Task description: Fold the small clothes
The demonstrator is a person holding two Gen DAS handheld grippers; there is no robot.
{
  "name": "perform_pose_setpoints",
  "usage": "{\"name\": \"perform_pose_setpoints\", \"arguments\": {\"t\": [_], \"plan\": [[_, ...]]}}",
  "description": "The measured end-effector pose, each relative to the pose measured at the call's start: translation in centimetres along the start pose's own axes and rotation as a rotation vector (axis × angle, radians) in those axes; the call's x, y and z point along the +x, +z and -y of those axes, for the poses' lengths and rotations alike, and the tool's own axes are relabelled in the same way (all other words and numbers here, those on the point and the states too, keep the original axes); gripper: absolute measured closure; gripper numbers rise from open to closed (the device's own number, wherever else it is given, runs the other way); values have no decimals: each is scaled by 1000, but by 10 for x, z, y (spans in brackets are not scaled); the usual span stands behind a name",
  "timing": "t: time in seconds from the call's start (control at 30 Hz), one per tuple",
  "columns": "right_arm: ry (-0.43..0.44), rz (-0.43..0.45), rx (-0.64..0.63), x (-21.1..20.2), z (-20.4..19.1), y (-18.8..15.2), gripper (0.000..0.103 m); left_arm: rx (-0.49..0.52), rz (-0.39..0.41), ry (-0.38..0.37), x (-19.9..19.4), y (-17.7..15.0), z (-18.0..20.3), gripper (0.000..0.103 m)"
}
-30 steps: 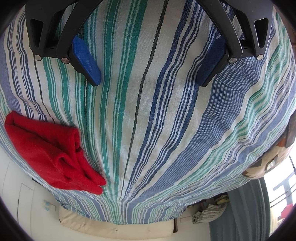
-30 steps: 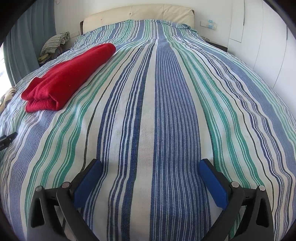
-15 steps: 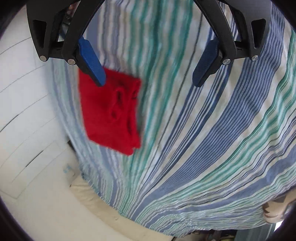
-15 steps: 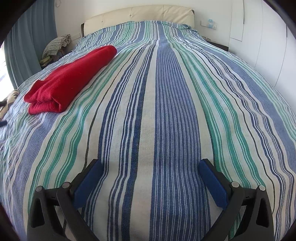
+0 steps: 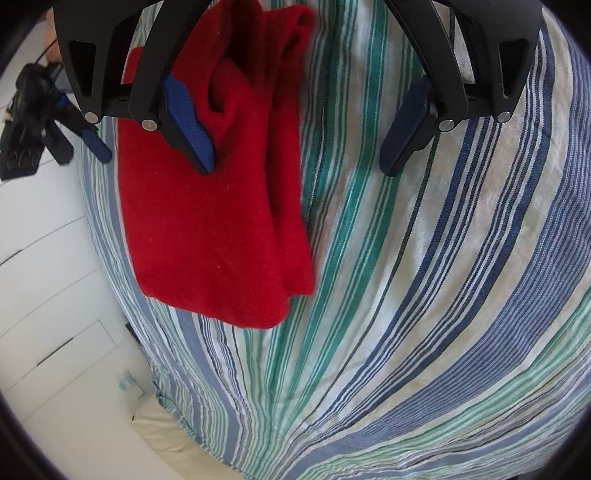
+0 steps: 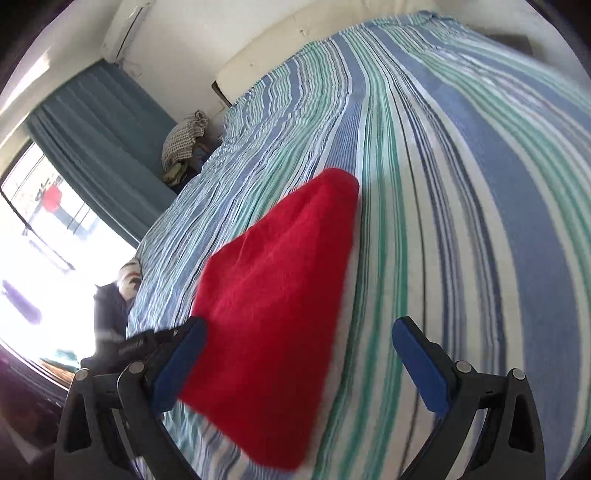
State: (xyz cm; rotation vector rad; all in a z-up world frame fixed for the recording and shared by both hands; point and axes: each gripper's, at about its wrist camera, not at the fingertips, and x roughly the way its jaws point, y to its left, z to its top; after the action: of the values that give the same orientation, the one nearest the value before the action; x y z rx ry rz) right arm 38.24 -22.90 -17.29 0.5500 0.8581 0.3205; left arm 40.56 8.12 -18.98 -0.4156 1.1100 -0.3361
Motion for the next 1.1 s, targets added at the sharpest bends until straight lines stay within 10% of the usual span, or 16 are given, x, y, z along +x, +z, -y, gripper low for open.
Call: {"name": "perform_pose_setpoints", "arguments": {"t": [0.1,0.17,0.27,0.5,0.63,0.77,0.97,1.1], "plan": [[65,-102,128,58,12,-7,28,33,-36,-41,6,-4,8,40],[26,-108,78,73,1,-17,49,22,-65,-87,10,-6,14,79],[-45,-66,-20,60,-28,-14,72,59,-22,-68,-5,-7,29,84],[-29,77,-186,-32,-92,25,74,160,123,-199,-95,-1,84,84],[-29,78,-106,-63,-83,28,69,179,70,-165,-98,-16,100,70],[-237,19,-95,-78,-36,-14,23,151,22,56,-77,-68,75,46],[-414,17,-184,-163,-1,-115,15,296,182,280,-154,-192,75,8],[-487,-28,-306,-212,-22,-174,4,379,270,461,-199,-248,113,5]]}}
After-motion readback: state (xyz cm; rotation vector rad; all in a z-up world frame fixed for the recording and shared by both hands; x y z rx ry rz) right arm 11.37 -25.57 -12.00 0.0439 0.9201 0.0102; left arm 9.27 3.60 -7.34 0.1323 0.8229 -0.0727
